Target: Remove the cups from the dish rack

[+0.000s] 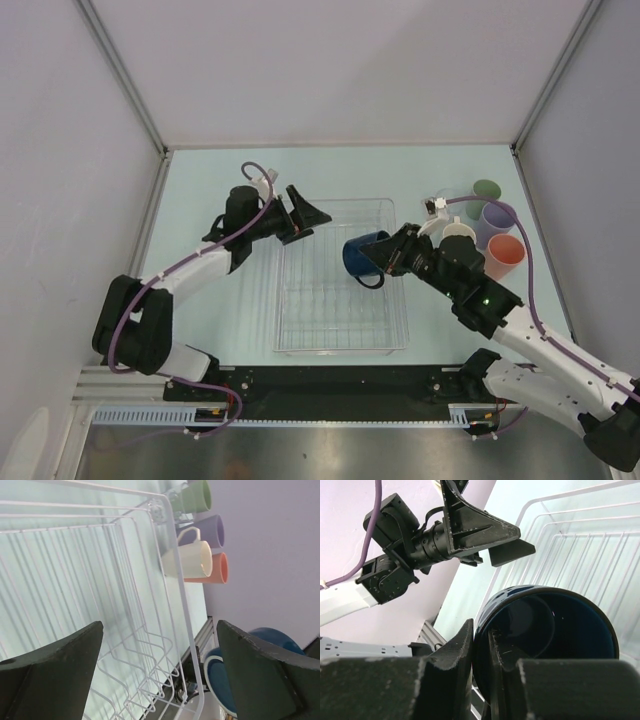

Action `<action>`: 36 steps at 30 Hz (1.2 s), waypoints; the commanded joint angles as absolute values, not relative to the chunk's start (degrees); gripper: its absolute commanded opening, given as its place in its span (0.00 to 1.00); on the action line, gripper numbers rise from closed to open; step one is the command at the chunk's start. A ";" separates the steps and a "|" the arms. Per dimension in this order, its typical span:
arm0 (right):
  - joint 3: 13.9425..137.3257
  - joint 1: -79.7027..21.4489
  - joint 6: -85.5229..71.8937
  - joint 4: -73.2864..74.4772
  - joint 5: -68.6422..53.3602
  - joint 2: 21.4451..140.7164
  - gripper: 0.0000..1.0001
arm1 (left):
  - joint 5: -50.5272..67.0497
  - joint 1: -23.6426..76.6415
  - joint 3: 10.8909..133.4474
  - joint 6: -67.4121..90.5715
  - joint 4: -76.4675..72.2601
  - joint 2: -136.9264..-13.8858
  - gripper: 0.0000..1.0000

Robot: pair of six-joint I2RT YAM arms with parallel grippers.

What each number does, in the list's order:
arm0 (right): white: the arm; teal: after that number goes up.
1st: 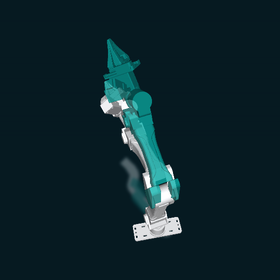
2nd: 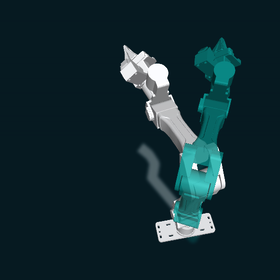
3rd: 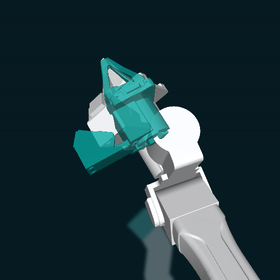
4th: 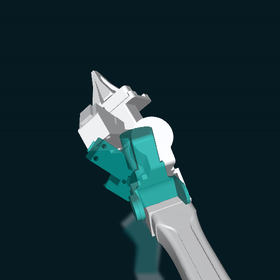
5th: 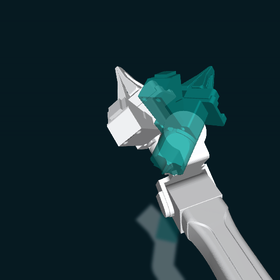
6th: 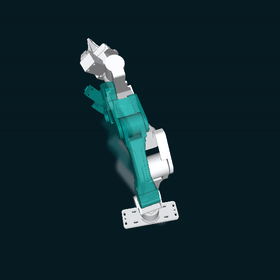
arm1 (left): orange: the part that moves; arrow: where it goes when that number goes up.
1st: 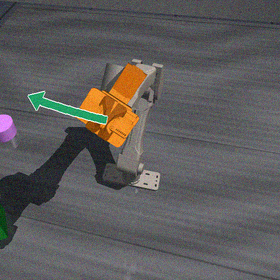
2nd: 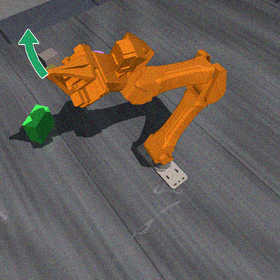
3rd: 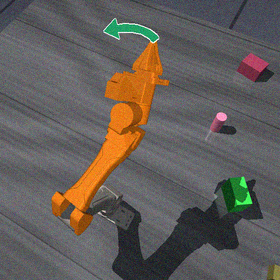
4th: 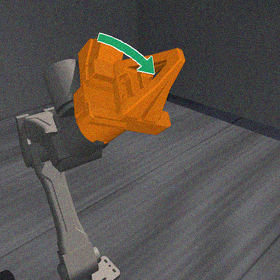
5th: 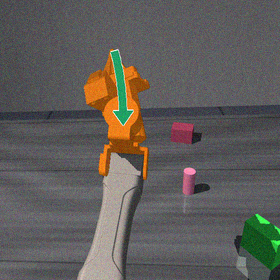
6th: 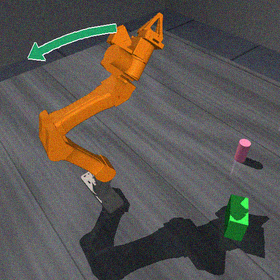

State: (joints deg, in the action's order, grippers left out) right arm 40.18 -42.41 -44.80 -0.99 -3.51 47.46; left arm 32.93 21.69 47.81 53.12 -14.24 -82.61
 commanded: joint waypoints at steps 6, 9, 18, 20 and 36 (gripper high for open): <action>43.59 -42.45 -41.93 -3.96 -2.11 45.88 0.00 | 26.11 22.59 48.08 50.01 -10.28 -78.31 1.00; 44.91 -42.36 -40.26 -0.63 -0.10 46.84 0.00 | 24.79 22.68 47.73 49.48 -9.06 -76.99 1.00; 53.25 -42.63 -34.54 21.07 22.04 49.48 0.00 | 22.59 22.68 44.56 48.87 -5.45 -72.08 1.00; 54.92 -42.71 -35.06 27.75 28.52 50.18 0.00 | 21.54 22.85 43.51 48.87 -4.57 -71.02 1.00; 51.25 -42.37 -48.34 47.03 42.71 55.55 0.00 | 17.05 23.29 39.99 48.08 3.34 -65.22 1.00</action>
